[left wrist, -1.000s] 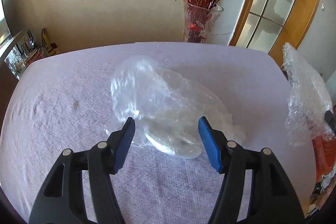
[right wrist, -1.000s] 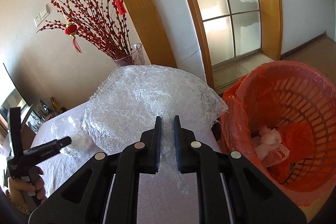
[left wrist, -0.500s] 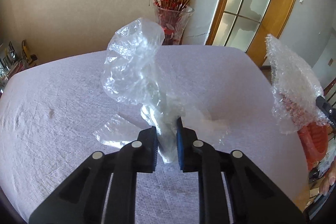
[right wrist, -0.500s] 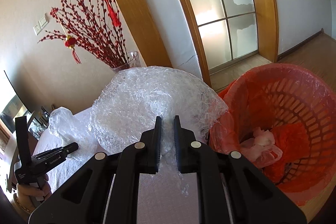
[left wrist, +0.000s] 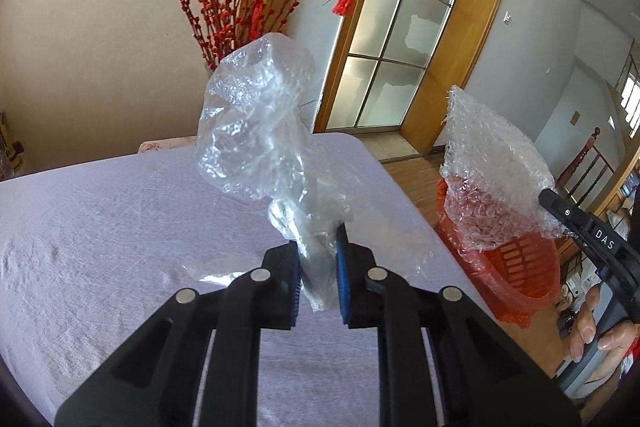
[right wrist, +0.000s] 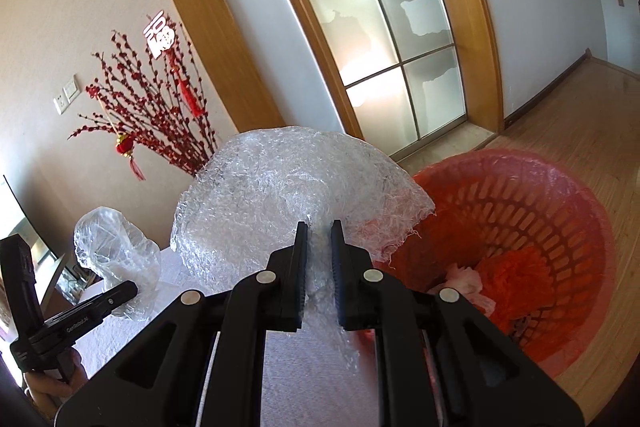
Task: Collect trash
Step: 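Carry both items over the red basket and open both tools to drop them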
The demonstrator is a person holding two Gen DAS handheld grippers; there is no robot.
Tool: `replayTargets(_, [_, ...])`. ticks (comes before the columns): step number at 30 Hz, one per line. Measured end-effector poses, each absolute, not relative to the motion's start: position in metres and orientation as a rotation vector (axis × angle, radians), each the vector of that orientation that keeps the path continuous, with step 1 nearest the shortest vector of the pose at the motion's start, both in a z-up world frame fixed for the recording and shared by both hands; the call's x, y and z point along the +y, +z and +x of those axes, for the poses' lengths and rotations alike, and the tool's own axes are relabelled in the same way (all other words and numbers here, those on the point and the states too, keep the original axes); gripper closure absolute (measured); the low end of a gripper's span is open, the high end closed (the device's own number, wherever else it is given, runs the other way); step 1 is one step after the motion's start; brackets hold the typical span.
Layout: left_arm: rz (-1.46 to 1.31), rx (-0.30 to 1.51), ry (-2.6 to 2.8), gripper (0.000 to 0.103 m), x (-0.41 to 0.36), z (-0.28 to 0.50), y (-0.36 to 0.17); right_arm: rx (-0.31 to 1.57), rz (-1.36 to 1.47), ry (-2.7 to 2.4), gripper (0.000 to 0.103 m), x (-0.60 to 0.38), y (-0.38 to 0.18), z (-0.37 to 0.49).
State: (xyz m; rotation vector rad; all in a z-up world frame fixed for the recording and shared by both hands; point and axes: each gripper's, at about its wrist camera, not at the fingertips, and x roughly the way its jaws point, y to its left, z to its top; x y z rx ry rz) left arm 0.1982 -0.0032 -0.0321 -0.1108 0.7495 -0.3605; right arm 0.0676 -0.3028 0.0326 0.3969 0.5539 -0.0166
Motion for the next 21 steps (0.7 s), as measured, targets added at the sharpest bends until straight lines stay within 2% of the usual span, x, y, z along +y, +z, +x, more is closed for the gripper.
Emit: replayTargets(21, [-0.038, 0.768, -0.640, 0.087, -0.162, 0.190, -0.031, 0.484, 0.459, -0.283, 0.091, -0.387, 0.028, 0.022])
